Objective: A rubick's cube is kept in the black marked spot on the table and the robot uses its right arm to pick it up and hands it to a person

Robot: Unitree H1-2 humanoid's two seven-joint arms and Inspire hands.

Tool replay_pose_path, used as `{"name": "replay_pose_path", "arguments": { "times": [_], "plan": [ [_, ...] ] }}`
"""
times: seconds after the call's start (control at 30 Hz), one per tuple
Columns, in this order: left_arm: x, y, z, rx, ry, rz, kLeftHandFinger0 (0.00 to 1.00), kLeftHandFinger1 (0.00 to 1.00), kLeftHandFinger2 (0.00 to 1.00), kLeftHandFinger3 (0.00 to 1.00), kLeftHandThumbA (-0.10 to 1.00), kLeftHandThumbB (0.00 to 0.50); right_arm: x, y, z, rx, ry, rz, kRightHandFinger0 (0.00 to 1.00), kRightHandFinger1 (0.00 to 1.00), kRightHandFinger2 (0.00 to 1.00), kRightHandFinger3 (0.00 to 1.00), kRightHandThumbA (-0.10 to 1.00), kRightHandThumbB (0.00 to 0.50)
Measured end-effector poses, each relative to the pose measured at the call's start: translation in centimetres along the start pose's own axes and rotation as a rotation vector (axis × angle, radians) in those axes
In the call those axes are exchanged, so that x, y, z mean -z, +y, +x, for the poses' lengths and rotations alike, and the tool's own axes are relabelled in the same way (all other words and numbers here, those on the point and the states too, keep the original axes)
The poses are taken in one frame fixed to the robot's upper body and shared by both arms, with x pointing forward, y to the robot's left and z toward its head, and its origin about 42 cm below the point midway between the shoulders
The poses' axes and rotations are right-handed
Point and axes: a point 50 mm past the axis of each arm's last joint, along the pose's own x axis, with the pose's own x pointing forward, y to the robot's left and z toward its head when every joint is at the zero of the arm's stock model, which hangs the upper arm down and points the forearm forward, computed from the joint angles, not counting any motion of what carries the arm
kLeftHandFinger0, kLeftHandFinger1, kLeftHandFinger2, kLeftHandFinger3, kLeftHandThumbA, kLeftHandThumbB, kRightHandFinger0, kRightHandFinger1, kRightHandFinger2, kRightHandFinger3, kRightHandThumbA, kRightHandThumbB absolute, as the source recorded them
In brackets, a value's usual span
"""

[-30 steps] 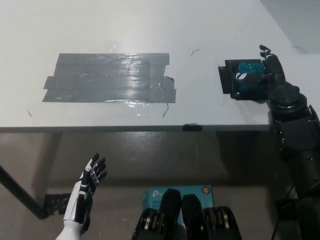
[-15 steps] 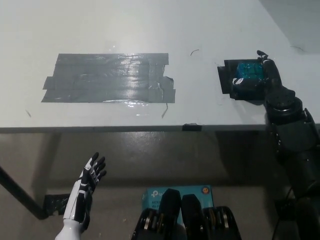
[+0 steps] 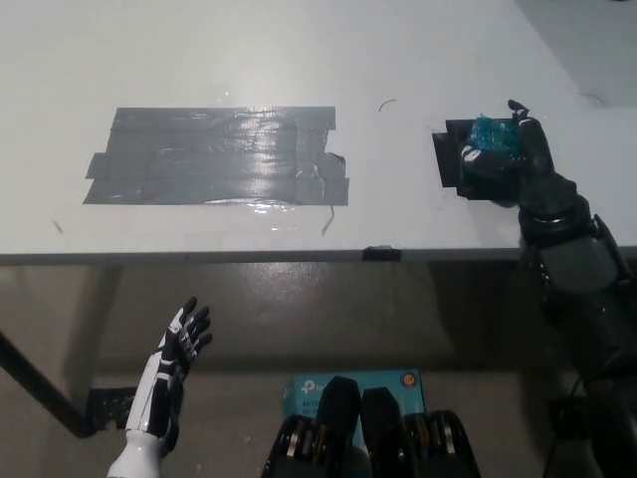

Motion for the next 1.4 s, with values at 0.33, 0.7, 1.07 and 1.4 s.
{"name": "replay_pose_path", "arguments": {
  "times": [0.33,0.7,1.07,1.4],
  "plan": [
    [-0.3,0.1,0.5,0.002,-0.011,0.004,1.0,1.0,1.0,1.0,1.0,0.037,1.8,-0.6,0.2,0.183,-0.055,0.032,0.02,0.4,0.85,0.89,-0.1,0.246],
    [-0.4,0.2,0.8,0.003,-0.017,0.006,1.0,1.0,1.0,1.0,1.0,0.042,2.1,-1.1,0.2,0.234,-0.071,0.162,0.02,0.38,0.82,0.74,-0.1,0.207],
    [-0.6,0.2,1.1,0.005,-0.023,0.009,1.0,1.0,1.0,1.0,1.0,0.026,-1.4,-1.1,-0.4,0.199,-0.141,0.569,0.0,0.39,0.86,0.88,-0.1,0.136],
    [-0.6,0.2,1.1,0.005,-0.019,0.01,1.0,1.0,1.0,1.0,1.0,0.02,-4.6,-2.4,-1.8,0.123,-0.215,0.904,0.0,0.47,0.9,0.96,-0.1,0.102]
  ]
}}
